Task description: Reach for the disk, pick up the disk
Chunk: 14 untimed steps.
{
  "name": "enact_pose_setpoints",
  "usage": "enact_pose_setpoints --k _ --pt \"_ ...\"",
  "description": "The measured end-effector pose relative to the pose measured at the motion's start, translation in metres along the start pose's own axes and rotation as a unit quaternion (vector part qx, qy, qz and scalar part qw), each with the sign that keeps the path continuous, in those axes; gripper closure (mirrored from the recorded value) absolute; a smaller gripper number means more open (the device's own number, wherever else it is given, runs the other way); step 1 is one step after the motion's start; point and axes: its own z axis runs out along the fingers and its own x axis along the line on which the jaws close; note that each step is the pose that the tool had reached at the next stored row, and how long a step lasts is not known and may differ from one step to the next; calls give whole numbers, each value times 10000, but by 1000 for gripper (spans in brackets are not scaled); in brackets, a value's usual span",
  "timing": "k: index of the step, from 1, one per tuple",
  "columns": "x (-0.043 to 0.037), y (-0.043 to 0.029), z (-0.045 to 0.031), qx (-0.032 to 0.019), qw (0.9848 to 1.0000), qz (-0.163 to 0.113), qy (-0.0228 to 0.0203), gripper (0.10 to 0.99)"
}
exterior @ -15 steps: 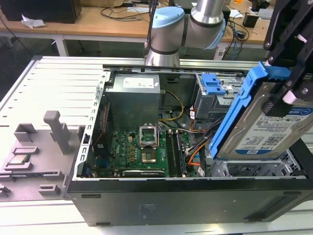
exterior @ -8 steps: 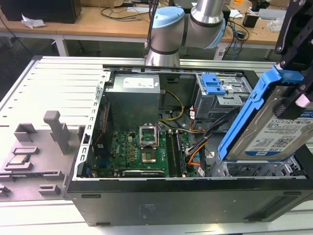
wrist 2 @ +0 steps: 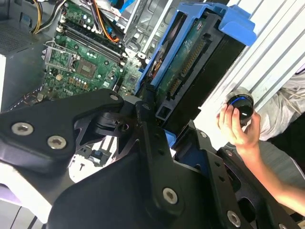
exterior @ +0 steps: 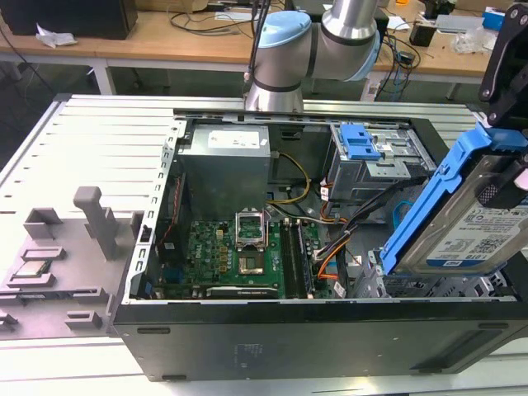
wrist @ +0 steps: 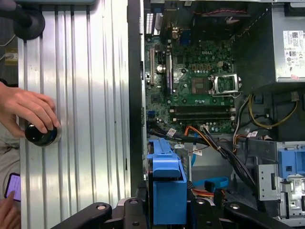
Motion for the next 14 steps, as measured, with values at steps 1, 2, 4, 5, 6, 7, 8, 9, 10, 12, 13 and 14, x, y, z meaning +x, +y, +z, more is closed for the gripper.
enact_pose_setpoints --k 1,2,4,5,6,7,8,9,10,12,13,14 --pt "0 -4 6 -1 10000 0 0 718" --pt "0 -7 13 -2 10000 1 0 718" --pt "0 -15 34 -3 10000 0 0 718" --pt "1 -17 41 -3 10000 1 0 718" --pt "1 -20 50 -3 10000 0 0 718" --pt "1 -21 55 -3 10000 0 0 718" --pt "1 -22 61 -4 10000 0 0 718" --pt "1 -23 69 -4 10000 1 0 718" --pt "1 -24 75 -4 10000 0 0 718" --pt "2 -27 88 -4 10000 0 0 718" --pt "2 -27 96 -4 10000 1 0 718" --pt "2 -29 112 -4 10000 0 0 718"
